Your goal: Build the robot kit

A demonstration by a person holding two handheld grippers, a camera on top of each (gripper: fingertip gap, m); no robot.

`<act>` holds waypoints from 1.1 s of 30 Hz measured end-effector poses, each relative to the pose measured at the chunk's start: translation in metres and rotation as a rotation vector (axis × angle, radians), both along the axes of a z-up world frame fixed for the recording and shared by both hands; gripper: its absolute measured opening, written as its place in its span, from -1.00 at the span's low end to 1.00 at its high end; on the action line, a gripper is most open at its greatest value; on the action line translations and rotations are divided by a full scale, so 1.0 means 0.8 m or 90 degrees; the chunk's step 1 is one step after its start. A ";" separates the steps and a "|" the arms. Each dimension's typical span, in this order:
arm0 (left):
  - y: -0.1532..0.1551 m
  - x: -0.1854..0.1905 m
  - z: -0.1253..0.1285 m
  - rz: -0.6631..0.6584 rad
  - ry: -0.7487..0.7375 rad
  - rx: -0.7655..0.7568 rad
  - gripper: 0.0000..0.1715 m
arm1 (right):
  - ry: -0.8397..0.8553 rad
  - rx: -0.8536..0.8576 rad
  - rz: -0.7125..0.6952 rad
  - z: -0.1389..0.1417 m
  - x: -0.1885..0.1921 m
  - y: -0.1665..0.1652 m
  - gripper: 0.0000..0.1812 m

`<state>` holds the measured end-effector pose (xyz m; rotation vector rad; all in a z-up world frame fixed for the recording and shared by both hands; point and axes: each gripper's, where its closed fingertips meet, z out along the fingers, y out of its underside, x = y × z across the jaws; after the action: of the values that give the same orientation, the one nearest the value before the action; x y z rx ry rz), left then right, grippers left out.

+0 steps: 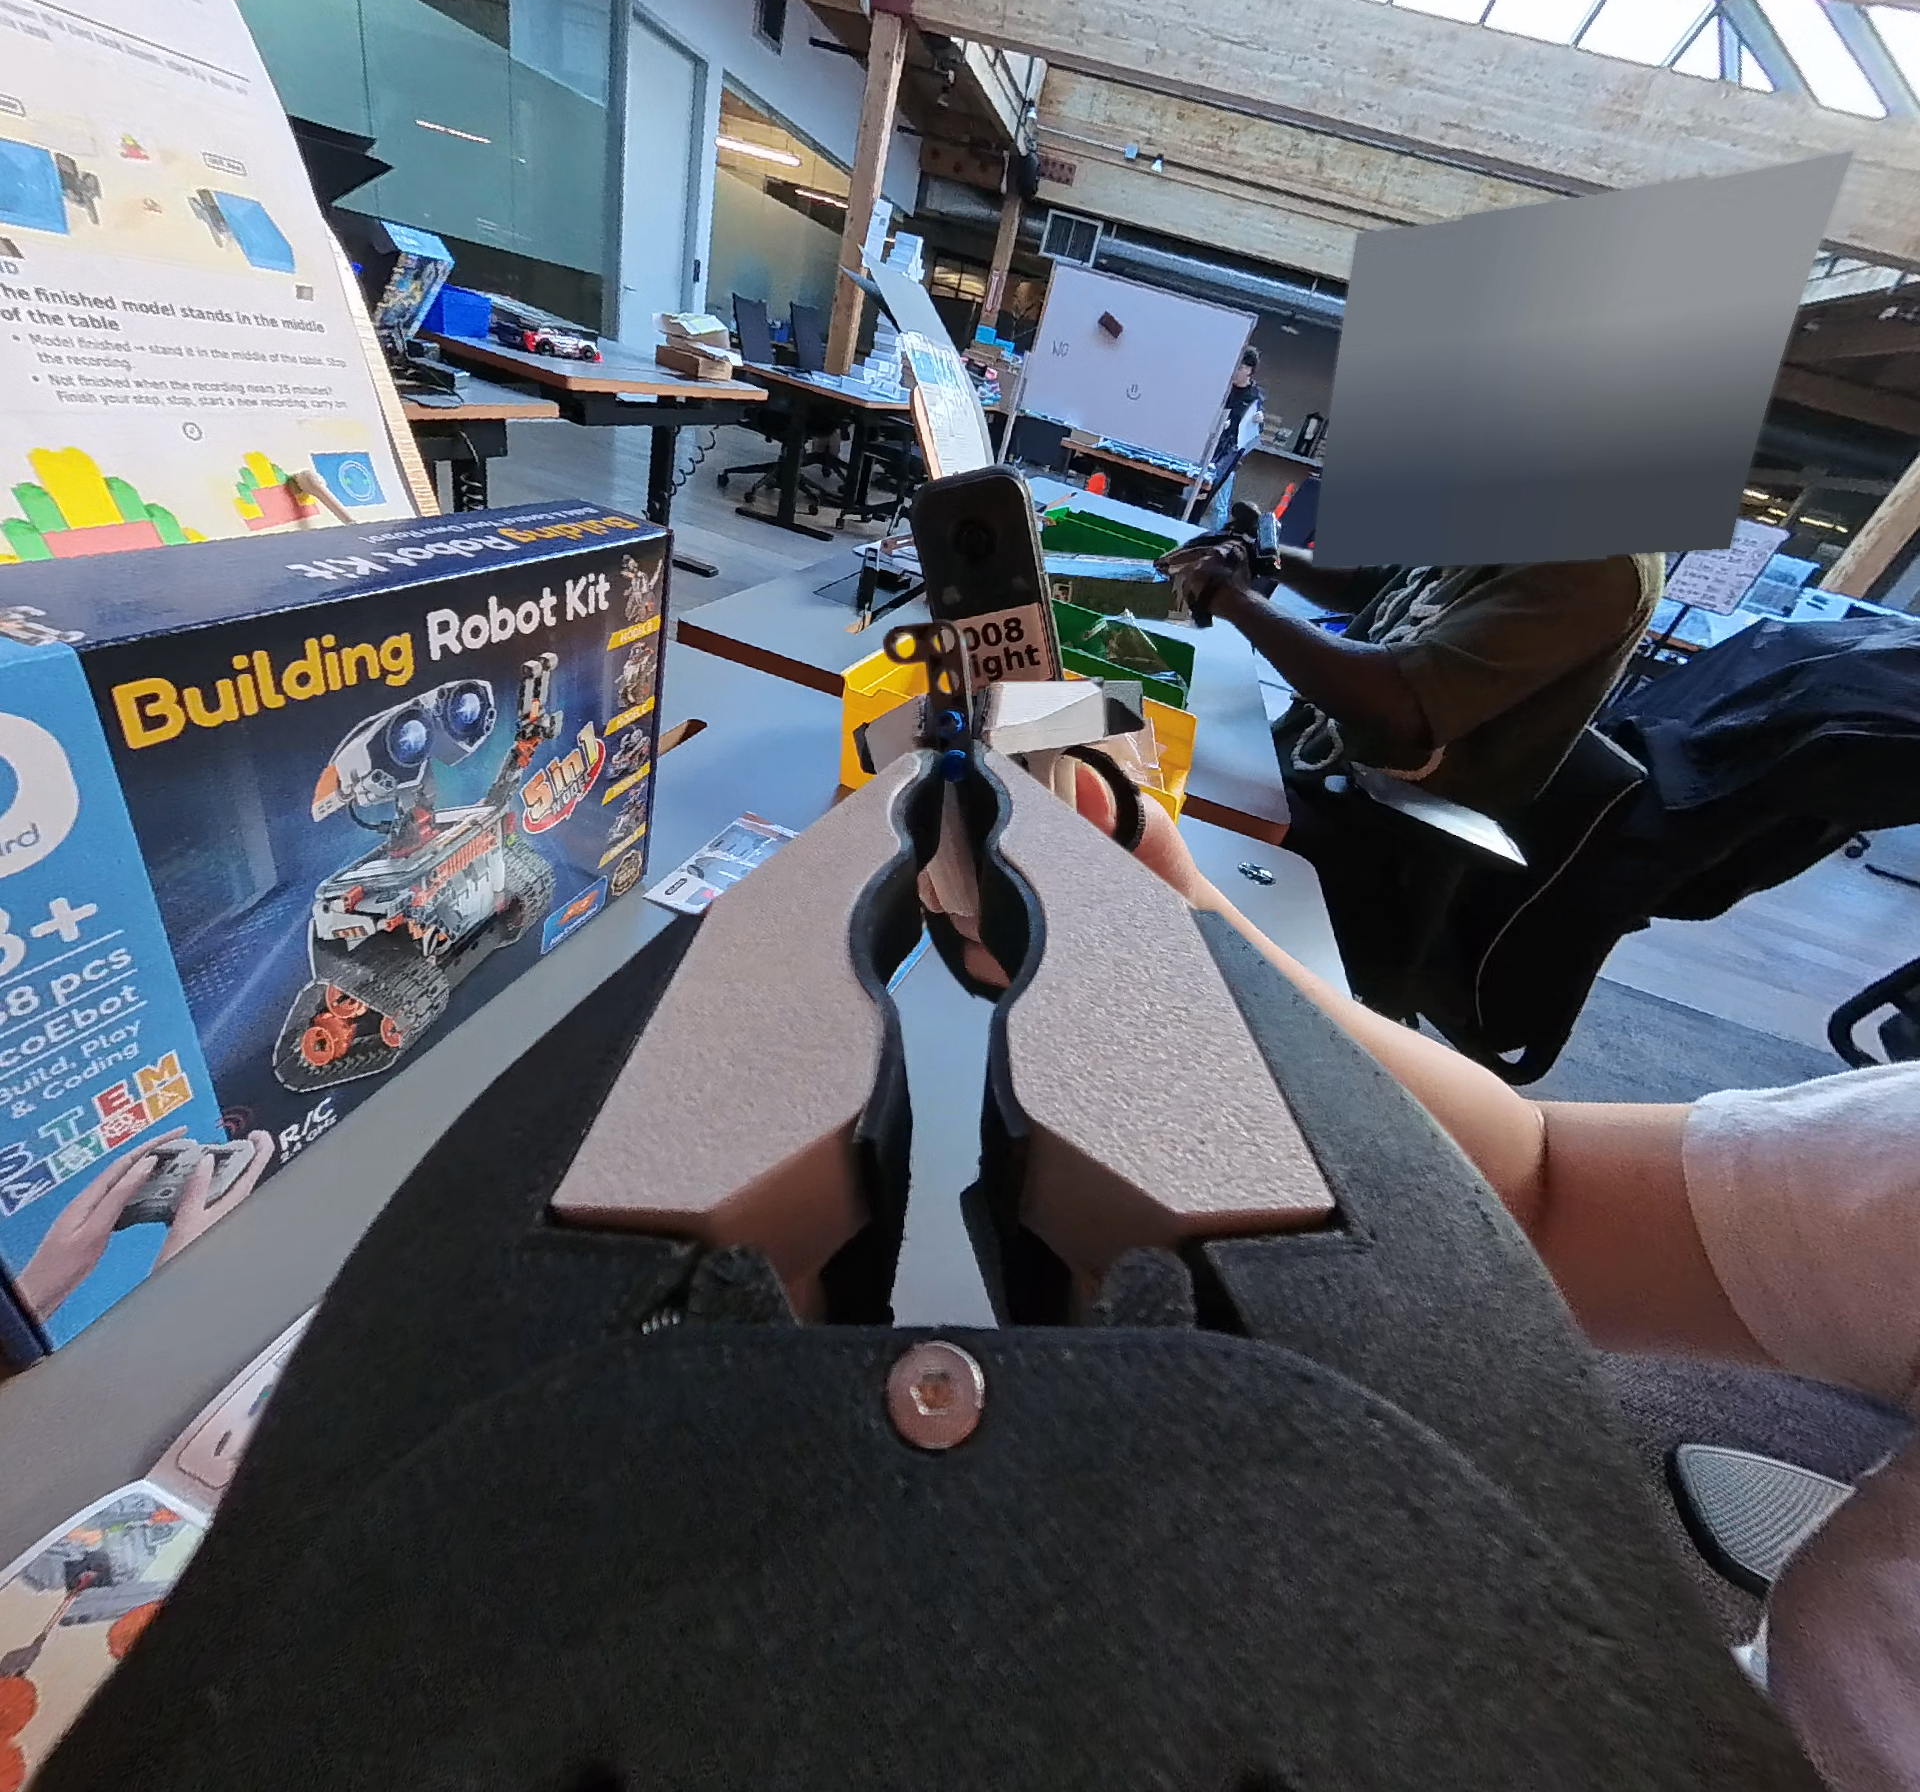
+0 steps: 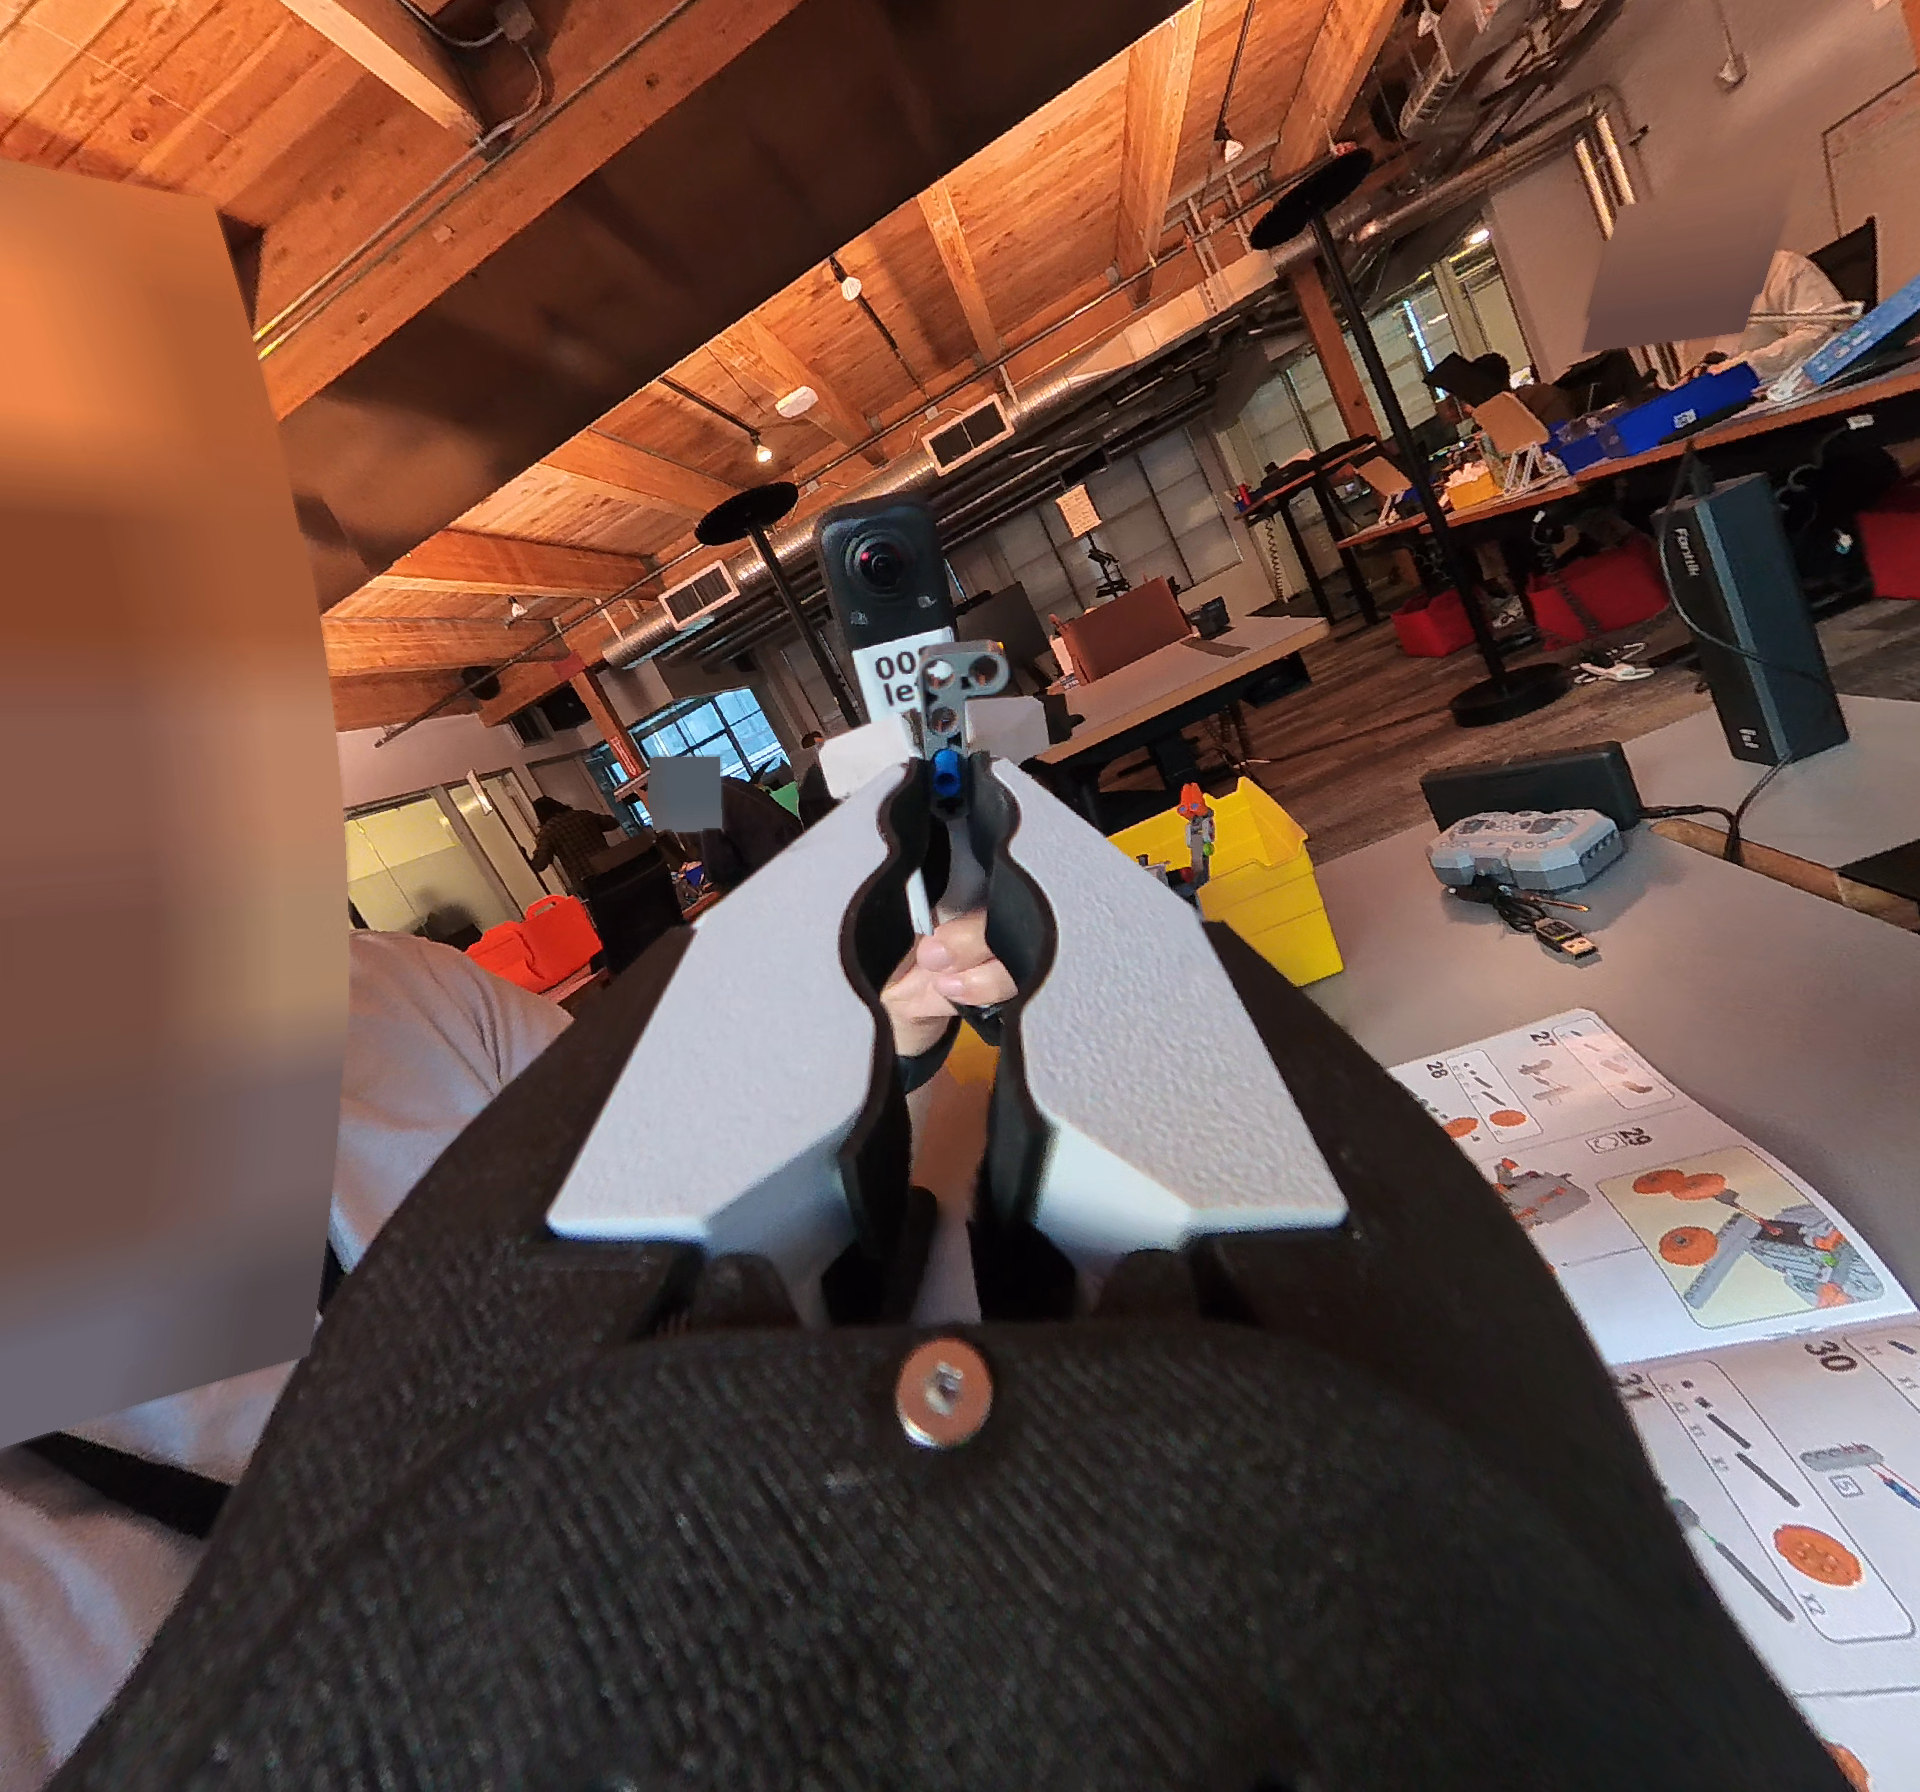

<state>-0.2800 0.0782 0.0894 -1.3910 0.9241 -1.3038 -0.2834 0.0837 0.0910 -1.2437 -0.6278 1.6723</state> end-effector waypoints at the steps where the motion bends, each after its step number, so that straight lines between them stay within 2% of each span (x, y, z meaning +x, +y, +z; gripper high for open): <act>1: 0.000 0.000 0.000 0.000 -0.001 0.000 -0.97 | 0.001 0.000 -0.001 0.000 0.001 0.000 -0.93; 17: 0.005 0.006 -0.014 -0.016 -0.001 -0.033 -0.97 | 0.002 -0.028 -0.006 -0.006 -0.002 0.007 -0.93; 23: 0.008 0.004 -0.004 -0.018 -0.042 -0.051 -0.98 | 0.026 -0.057 0.005 0.001 -0.003 0.009 -0.93; 28: 0.004 -0.003 0.010 -0.071 -0.105 -0.123 -0.98 | 0.083 -0.102 0.047 0.011 -0.008 0.005 -0.93; 33: -0.008 -0.004 0.002 -0.111 -0.049 -0.134 -0.98 | 0.032 -0.094 0.088 0.004 -0.008 -0.007 -0.87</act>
<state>-0.2829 0.0722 0.0913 -1.4334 0.8915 -1.6131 -0.2899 0.0777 0.0944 -1.2813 -0.5791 1.8881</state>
